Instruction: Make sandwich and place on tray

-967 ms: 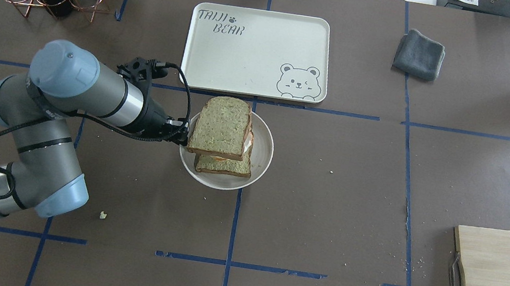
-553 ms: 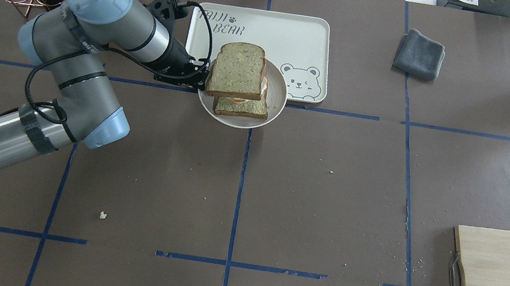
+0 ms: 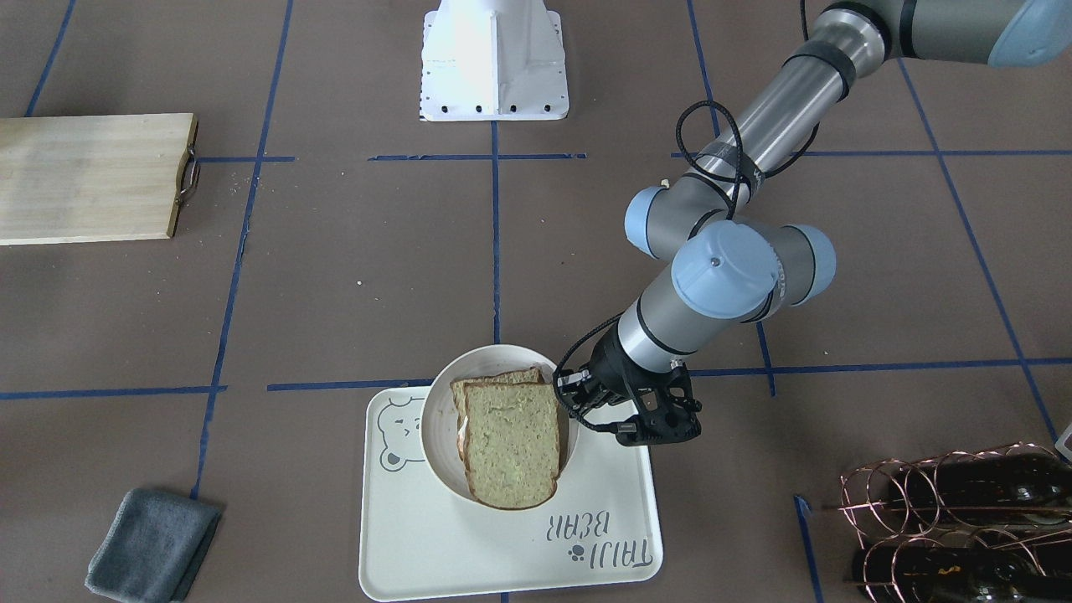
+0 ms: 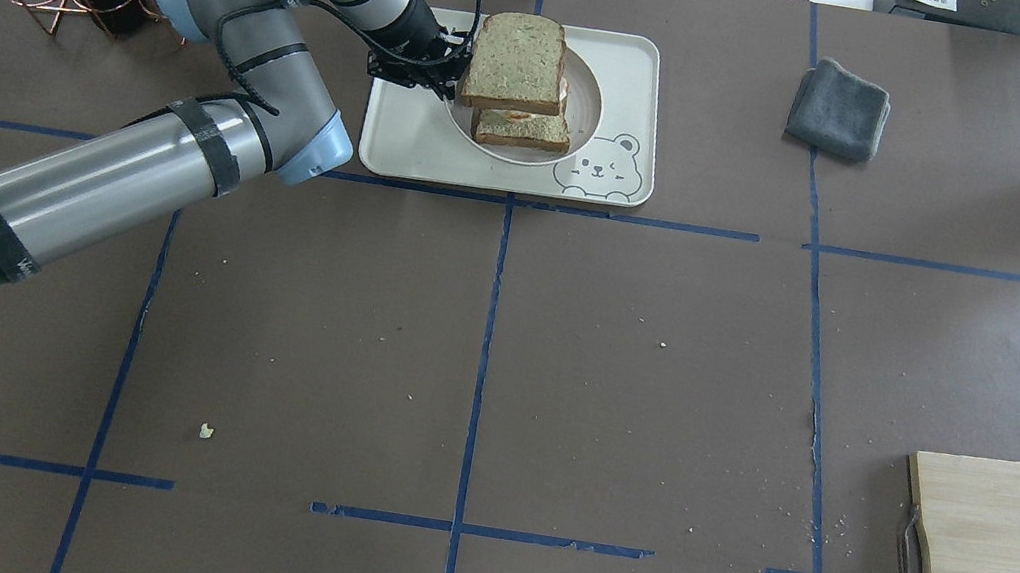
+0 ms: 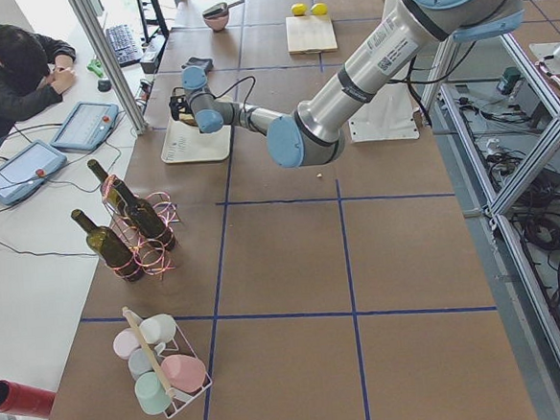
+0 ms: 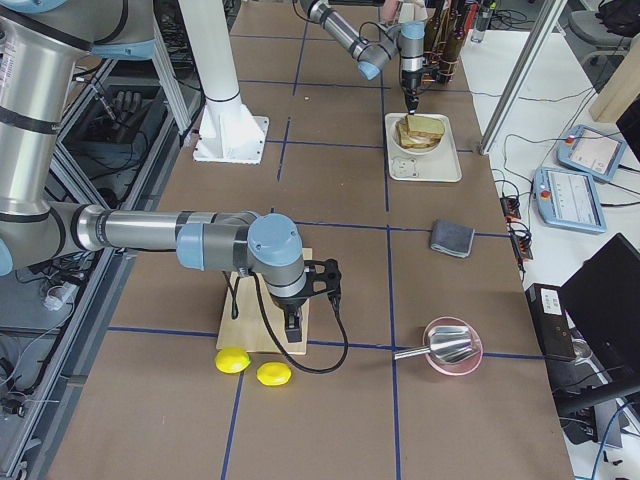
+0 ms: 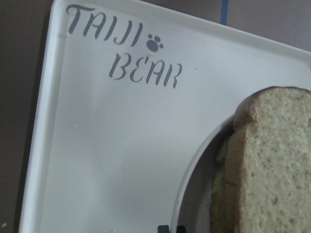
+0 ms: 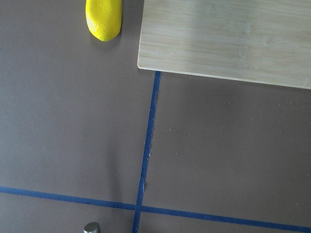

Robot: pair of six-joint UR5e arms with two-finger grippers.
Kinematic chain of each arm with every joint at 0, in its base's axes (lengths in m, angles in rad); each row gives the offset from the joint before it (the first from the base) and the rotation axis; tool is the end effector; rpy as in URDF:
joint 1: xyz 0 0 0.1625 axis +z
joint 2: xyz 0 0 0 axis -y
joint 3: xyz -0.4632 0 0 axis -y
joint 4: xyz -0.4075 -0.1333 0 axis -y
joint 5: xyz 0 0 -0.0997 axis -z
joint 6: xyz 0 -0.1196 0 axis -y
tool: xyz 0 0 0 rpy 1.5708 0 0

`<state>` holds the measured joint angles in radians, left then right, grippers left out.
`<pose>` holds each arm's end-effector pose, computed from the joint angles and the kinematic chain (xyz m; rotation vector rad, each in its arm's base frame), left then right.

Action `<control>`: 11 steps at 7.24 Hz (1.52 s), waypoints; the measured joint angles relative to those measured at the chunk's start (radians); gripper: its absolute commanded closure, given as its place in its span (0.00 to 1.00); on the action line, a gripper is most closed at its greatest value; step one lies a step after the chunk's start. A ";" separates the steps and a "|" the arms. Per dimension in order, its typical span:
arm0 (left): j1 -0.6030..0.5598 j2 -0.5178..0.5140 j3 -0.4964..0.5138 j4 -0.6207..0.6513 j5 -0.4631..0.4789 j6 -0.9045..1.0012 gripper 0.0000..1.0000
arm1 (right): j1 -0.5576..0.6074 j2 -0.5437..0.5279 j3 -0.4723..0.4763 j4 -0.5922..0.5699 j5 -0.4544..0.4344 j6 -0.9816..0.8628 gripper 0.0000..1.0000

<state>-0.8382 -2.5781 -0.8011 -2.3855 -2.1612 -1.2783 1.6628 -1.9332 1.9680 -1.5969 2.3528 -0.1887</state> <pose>0.5679 -0.7311 0.2766 0.0952 1.1442 -0.1741 0.0804 -0.3375 0.6654 0.1176 -0.7735 -0.0951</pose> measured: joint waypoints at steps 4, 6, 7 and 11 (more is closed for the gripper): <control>0.007 -0.067 0.150 -0.084 0.042 0.009 0.00 | 0.000 0.010 -0.001 -0.001 0.000 0.002 0.00; 0.002 -0.066 0.148 -0.080 0.044 0.041 0.00 | 0.000 0.012 -0.001 -0.001 0.000 0.003 0.00; -0.012 -0.061 0.119 -0.059 0.042 0.070 0.00 | 0.000 0.013 -0.001 -0.001 -0.001 0.003 0.00; -0.042 0.267 -0.545 0.353 0.039 0.217 0.00 | 0.000 0.013 0.000 -0.001 -0.010 0.005 0.00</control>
<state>-0.8805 -2.3110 -1.3460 -2.0330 -2.1221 -1.0615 1.6628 -1.9206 1.9679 -1.5984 2.3424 -0.1839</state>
